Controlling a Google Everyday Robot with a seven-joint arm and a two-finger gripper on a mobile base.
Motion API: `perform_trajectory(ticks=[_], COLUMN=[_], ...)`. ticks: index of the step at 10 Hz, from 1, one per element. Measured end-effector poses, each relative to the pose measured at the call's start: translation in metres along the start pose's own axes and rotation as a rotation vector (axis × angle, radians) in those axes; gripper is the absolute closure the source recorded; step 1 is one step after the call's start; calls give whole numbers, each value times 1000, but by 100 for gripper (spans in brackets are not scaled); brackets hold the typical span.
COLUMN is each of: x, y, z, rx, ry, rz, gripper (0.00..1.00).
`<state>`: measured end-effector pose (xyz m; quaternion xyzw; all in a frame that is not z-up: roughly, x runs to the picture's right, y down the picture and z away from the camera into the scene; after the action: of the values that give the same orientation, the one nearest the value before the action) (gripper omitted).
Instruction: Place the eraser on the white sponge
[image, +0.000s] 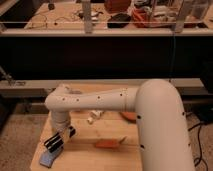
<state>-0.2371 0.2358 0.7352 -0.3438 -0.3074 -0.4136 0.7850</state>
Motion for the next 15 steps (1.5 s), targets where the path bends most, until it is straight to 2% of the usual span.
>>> perform_trajectory(ticks=[1,3,4,5,7,9,10,12,13,15], x=[-3,-22,-34,-50,-67,-87,-89,-90,-91,-90], y=[-1,-15,-24,-29,-34,-26,-25,-24,-24,-23], z=[3,19,28,39,49,49,47,42,41,39], rx=[-15,-50,-68,-97,-114,-113,-109,-95,-92,-88], ry=[-4,-27,-44,-66,-83,-66,-53,-2,15,38], rz=[-37,-179,-261,-390,-518,-649,-661,-664,-664,-659], gripper=[100,100,99,95,79,55,47,25,21,20])
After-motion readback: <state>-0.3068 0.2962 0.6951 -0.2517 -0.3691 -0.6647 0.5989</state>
